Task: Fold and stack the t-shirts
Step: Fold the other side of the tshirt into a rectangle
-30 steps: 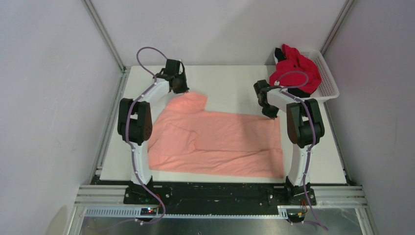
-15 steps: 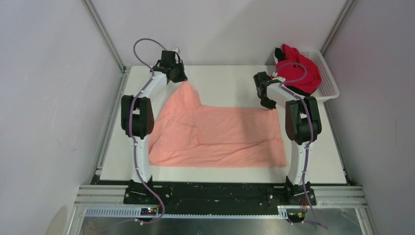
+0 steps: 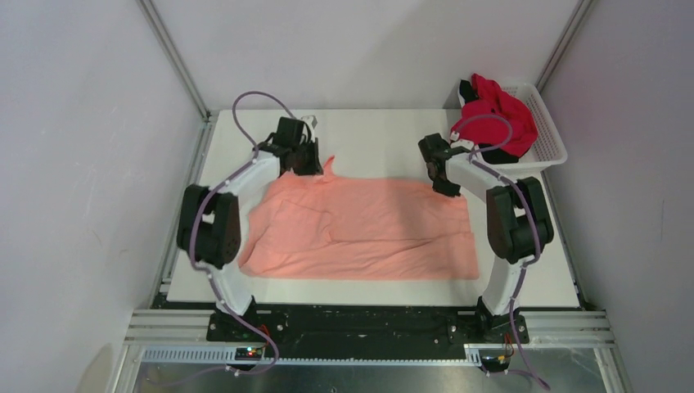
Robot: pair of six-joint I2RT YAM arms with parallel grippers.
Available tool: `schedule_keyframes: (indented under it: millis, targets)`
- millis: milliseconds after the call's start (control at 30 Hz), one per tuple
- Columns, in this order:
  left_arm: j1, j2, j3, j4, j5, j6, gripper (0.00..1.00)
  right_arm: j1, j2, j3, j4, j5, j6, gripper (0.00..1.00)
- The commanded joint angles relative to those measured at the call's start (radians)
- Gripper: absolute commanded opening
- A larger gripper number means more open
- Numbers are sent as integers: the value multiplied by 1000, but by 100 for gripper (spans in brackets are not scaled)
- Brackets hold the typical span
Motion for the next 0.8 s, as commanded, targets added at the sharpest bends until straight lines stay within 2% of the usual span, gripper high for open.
schedule_keyframes:
  millis: [0,133,467,633,767]
  targets:
    - [-39,-223,-183,60,-73,-14,0,28,-124,-65,-11,23,33,0]
    - [-73,-385,-350,73,-154,-30,0,53,-200,-150,-18,27,38,0]
    - [-127,-784,-691,75,-249,-155,0,79,-397,-301,-57,22,46,0]
    - [-131,-1003,-800,69,-269,-194,0,80,-466,-344,-49,8,28,0]
    - [-135,-1090,-868,66,-270,-239,0,81,-477,-363,-41,-19,26,0]
